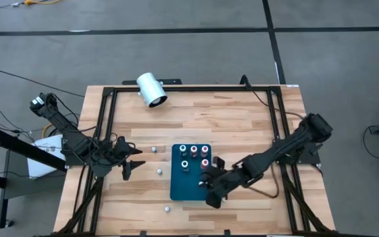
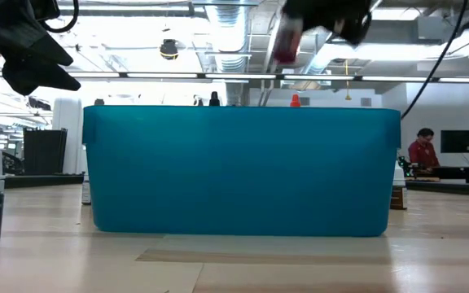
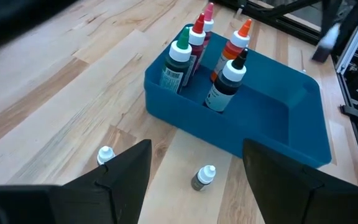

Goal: Pick & Place food coloring
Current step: Put the small red food coloring bottle into the blue container

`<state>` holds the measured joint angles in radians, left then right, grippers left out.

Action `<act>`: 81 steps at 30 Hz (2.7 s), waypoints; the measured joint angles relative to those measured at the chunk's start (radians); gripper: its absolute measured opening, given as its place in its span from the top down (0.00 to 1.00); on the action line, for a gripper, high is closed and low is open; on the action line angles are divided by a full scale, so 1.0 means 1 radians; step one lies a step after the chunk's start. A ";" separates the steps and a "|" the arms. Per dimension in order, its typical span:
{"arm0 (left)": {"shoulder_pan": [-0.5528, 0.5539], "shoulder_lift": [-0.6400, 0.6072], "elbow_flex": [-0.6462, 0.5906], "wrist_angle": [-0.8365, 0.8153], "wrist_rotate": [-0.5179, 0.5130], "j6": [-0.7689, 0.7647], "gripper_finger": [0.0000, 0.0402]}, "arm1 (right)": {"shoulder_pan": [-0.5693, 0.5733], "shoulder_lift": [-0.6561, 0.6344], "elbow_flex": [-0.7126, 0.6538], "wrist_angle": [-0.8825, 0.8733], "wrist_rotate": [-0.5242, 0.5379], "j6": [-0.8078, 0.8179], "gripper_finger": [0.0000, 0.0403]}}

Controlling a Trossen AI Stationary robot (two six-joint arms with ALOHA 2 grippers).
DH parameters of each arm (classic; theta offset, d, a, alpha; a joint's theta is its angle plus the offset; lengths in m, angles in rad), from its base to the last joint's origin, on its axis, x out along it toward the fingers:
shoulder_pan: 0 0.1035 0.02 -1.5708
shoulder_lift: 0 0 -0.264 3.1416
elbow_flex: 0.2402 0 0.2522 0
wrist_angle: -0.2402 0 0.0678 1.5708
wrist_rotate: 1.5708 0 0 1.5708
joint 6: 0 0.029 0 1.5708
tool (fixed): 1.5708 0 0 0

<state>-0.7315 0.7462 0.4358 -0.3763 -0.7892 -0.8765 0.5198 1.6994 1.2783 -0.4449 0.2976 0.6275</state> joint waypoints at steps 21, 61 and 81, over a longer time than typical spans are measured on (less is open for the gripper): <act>0.000 0.000 0.000 -0.019 -0.001 0.008 0.40 | 0.026 0.172 -0.001 -0.138 0.141 0.220 0.88; 0.000 0.000 0.000 -0.023 -0.004 0.008 0.40 | -0.011 0.206 0.000 -0.143 0.050 0.204 0.86; 0.000 0.000 0.000 -0.023 -0.008 0.020 0.40 | -0.012 0.206 0.000 -0.143 0.041 0.175 0.84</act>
<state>-0.7315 0.7464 0.4358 -0.3988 -0.7975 -0.8570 0.5079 1.9053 1.2780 -0.5877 0.3389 0.8022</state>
